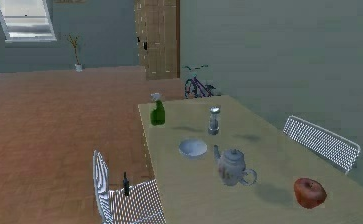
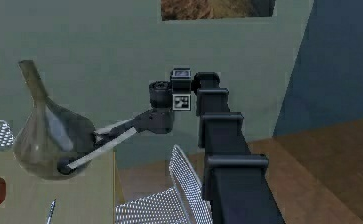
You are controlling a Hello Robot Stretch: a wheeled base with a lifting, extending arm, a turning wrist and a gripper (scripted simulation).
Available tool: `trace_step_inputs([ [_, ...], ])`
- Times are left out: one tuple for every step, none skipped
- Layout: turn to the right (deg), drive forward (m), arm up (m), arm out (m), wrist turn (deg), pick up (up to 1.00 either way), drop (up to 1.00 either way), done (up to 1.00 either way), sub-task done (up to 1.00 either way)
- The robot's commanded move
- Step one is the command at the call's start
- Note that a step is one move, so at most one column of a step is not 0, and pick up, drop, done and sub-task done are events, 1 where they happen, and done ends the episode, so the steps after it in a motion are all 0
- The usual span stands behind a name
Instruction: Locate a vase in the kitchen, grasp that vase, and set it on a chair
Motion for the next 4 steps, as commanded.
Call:
trace_step_inputs([
  [0.0, 0.0, 0.0, 0.0, 45.0, 0.0, 0.0, 0.0, 0.0],
  [0.0, 0.0, 0.0, 0.0, 15.0, 0.0, 0.0, 0.0, 0.0],
  [0.0, 0.0, -0.38, 0.0, 0.0, 0.0, 0.0, 0.0, 0.0],
  [0.0, 0.0, -0.32, 0.0, 0.0, 0.0, 0.0, 0.0, 0.0],
])
